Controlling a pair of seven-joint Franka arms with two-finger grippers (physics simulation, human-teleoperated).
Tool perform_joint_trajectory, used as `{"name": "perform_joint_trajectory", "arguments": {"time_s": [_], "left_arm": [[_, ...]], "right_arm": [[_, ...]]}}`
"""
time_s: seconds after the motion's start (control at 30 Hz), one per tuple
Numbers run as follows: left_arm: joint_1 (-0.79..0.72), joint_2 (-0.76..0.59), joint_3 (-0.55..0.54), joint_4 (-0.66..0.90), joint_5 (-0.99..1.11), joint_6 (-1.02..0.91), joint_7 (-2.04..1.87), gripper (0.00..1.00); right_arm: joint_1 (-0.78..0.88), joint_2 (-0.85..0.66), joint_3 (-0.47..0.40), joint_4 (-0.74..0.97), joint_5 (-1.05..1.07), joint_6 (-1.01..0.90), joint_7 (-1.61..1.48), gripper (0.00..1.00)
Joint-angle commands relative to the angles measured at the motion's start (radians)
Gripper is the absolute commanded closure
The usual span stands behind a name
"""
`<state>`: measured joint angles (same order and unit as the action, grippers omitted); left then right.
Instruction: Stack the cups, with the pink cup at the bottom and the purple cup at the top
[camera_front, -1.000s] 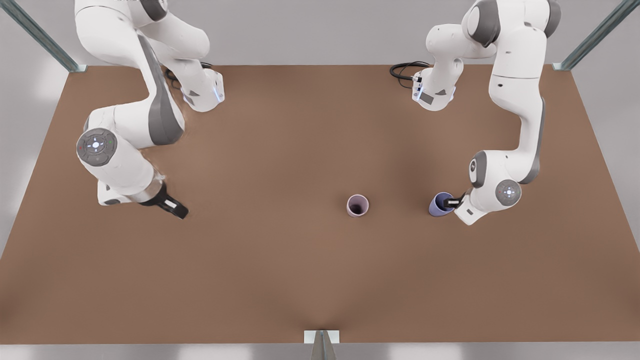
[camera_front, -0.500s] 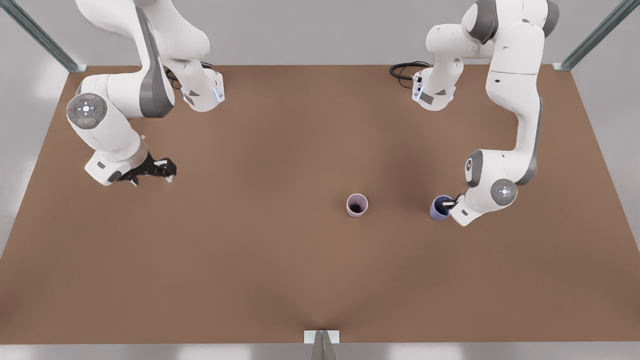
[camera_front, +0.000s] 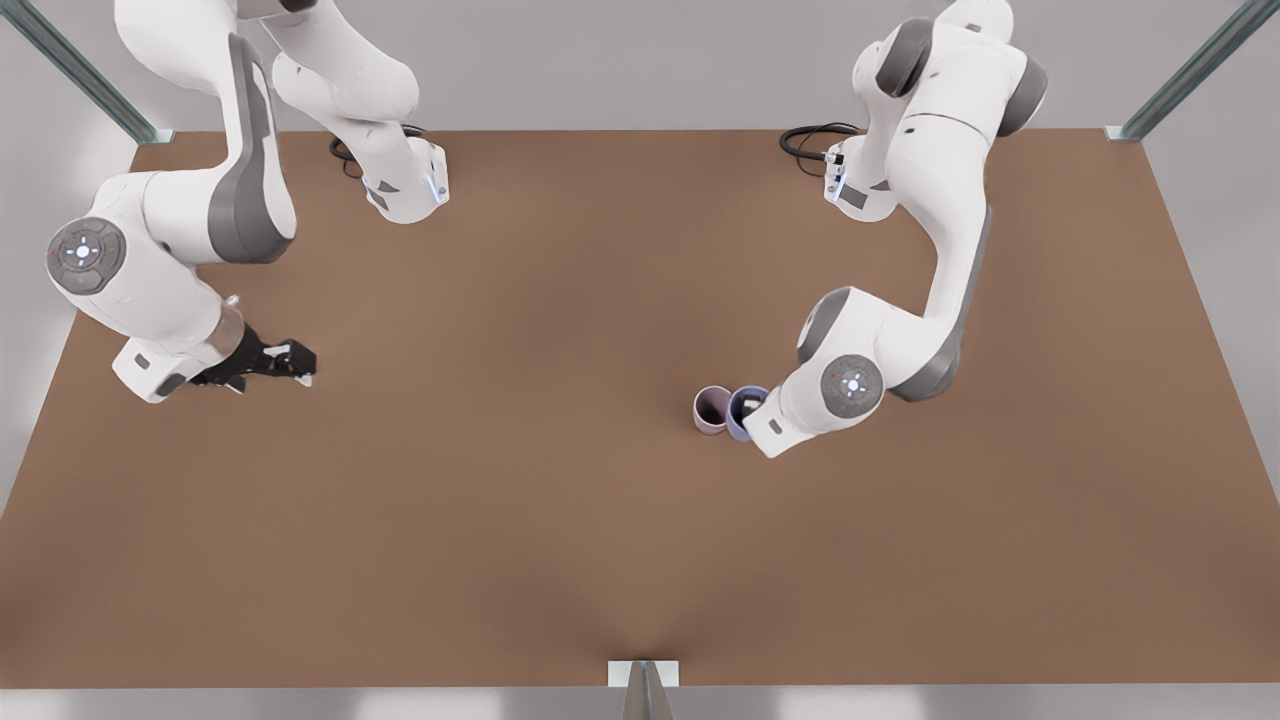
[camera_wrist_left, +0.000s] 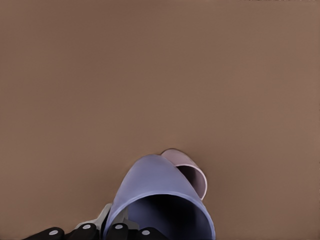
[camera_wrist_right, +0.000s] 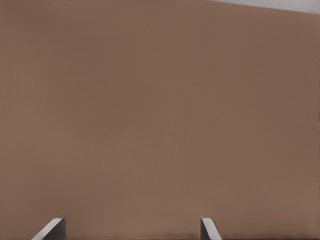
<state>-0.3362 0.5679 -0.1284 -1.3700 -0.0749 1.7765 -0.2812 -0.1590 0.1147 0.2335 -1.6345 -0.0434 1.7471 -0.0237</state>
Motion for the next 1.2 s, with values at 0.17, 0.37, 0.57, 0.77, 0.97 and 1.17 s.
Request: {"name": "perform_joint_trajectory", "arguments": {"time_s": [0.17, 0.37, 0.57, 0.77, 0.97, 1.17], "left_arm": [[-0.038, 0.026, -0.002, 0.012, -0.003, 0.032, -0.343, 0.79], [-0.041, 0.024, 0.0, 0.012, 0.0, 0.09, -0.339, 0.79], [-0.067, 0.014, -0.003, -0.011, 0.014, 0.072, -0.349, 0.79], [-0.104, -0.006, -0.005, -0.077, 0.035, -0.009, -0.348, 0.79], [-0.089, -0.014, -0.01, -0.093, 0.033, 0.037, -0.34, 0.79], [-0.087, -0.002, -0.011, -0.095, 0.032, 0.063, -0.339, 0.79]], "right_arm": [[0.027, -0.001, 0.0, -0.002, 0.003, -0.018, 0.131, 0.0], [0.026, 0.005, 0.0, 0.002, 0.005, -0.011, 0.13, 0.0], [0.026, 0.005, 0.0, 0.001, 0.005, -0.012, 0.129, 0.0], [0.022, 0.003, 0.0, 0.001, 0.005, -0.014, 0.128, 0.0], [0.022, 0.005, 0.0, 0.001, 0.007, -0.012, 0.128, 0.0], [0.021, 0.005, 0.0, 0.001, 0.017, -0.014, 0.128, 0.0]]}}
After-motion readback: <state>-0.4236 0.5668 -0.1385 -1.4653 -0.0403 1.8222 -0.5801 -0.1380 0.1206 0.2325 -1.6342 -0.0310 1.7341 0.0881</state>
